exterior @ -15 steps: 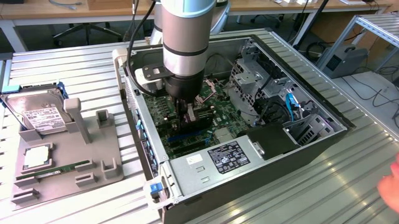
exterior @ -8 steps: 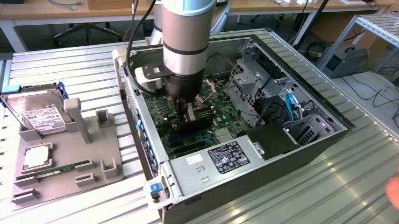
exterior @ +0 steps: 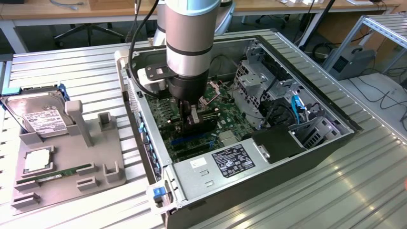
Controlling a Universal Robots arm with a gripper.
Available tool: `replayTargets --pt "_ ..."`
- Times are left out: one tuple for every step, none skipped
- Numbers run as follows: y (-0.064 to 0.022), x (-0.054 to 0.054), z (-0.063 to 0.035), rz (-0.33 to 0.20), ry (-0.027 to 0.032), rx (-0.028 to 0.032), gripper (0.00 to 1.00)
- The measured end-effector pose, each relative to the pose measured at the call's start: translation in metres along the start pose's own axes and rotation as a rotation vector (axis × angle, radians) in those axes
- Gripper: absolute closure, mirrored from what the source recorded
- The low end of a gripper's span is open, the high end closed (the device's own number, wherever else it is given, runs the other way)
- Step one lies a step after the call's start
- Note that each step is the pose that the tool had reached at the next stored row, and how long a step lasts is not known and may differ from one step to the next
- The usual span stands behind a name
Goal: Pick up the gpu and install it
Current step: 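Insert the gpu into the slot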
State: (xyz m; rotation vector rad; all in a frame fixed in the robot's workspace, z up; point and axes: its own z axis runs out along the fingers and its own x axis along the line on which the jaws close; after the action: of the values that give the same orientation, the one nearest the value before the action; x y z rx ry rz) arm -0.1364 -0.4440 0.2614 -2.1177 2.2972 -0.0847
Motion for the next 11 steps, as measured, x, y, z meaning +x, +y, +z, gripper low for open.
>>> replayTargets --pt "0.0000 0.0000 0.0000 0.000 0.0000 0.0000 0.73" --pt "0.0000 0.0000 0.0000 0.000 0.0000 0.0000 0.73" --pt "0.0000 0.0000 0.0000 0.000 0.0000 0.0000 0.73" --pt "0.0000 0.0000 0.0000 0.000 -0.0001 0.0000 0.73" --pt "0.0000 0.0000 0.0000 0.000 0.0000 0.0000 0.73" --pt "0.0000 0.0000 0.0000 0.000 0.0000 0.0000 0.73" --pt "0.0000 0.0000 0.0000 0.000 0.0000 0.0000 0.73" --pt "0.0000 0.0000 0.0000 0.000 0.0000 0.0000 0.73" --pt "0.0000 0.0000 0.0000 0.000 0.0000 0.0000 0.73" --pt "0.0000 0.0000 0.0000 0.000 0.0000 0.0000 0.73" --pt "0.0000 0.0000 0.0000 0.000 0.0000 0.0000 0.73"
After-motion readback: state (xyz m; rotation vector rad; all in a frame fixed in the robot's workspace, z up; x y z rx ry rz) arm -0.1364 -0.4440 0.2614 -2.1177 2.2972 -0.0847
